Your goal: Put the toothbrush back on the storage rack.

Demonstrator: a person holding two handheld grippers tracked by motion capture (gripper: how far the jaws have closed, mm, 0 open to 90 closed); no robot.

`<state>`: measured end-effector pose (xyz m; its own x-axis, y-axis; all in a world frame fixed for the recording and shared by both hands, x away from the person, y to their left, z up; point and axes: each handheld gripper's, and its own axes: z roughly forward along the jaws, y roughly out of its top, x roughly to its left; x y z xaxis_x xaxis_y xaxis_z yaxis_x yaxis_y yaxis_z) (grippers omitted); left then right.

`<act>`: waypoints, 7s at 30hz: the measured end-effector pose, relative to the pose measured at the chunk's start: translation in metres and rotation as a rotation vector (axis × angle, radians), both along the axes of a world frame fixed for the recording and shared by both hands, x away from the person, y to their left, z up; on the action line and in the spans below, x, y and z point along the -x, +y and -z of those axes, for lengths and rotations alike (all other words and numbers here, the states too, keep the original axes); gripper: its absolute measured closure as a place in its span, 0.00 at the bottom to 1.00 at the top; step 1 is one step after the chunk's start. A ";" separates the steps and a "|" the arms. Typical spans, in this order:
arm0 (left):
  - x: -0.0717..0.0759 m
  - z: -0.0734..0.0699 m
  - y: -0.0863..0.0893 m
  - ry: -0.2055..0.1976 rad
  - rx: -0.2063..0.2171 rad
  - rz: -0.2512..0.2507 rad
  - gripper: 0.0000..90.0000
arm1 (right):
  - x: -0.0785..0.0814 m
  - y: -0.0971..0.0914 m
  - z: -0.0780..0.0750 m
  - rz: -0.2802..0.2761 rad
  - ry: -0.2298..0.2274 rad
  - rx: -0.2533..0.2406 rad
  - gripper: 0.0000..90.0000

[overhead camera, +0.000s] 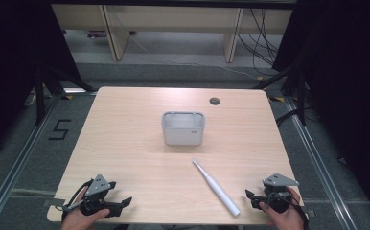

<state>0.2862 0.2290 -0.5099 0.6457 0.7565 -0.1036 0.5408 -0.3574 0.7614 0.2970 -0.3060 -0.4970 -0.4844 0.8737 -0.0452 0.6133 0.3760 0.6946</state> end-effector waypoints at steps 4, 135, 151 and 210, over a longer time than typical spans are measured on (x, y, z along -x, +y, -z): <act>0.001 0.001 0.000 -0.005 0.005 -0.004 0.16 | -0.001 0.002 -0.002 0.003 0.006 -0.009 0.28; 0.000 0.002 -0.003 -0.007 0.028 -0.006 0.17 | -0.072 0.139 -0.022 -0.382 0.529 0.449 0.73; 0.000 0.002 -0.003 -0.007 0.026 -0.005 0.17 | -0.076 0.147 -0.021 -0.376 0.575 0.462 0.74; -0.001 -0.002 0.001 -0.014 0.034 -0.002 0.17 | -0.097 0.107 -0.105 -0.316 -0.078 -0.145 0.74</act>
<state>0.2869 0.2304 -0.5080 0.6459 0.7539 -0.1206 0.5307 -0.3298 0.7807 0.3935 -0.1987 -0.3916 -0.7315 0.6816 0.0207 0.4254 0.4324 0.7951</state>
